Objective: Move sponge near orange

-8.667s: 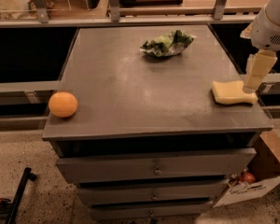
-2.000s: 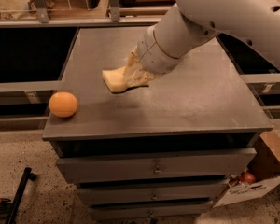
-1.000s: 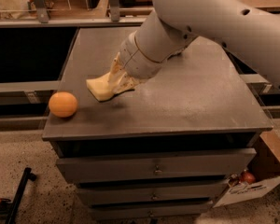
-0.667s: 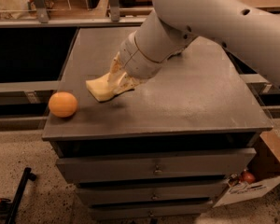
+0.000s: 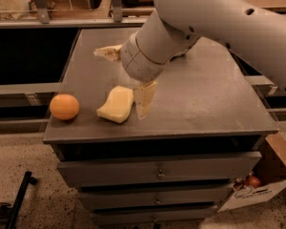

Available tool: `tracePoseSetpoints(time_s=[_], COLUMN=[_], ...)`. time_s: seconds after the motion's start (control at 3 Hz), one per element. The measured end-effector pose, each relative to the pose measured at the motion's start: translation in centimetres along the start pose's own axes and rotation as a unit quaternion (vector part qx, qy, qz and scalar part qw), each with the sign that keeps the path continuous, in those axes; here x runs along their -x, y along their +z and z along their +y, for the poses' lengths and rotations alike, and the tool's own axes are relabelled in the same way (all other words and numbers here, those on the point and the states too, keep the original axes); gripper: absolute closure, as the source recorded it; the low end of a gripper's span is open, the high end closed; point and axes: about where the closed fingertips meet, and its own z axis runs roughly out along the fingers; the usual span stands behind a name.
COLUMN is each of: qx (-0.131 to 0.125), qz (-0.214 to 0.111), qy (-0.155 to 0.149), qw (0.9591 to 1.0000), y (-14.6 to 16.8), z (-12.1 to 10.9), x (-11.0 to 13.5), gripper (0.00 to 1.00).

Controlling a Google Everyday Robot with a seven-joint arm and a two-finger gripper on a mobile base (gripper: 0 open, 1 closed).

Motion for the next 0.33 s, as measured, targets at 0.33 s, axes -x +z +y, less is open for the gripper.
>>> tracePoseSetpoints(time_s=[0.33], qx=[0.000], qz=[0.000], qy=[0.000], qw=[1.0000], y=[0.00], z=[0.00], x=[0.01], gripper=[0.00])
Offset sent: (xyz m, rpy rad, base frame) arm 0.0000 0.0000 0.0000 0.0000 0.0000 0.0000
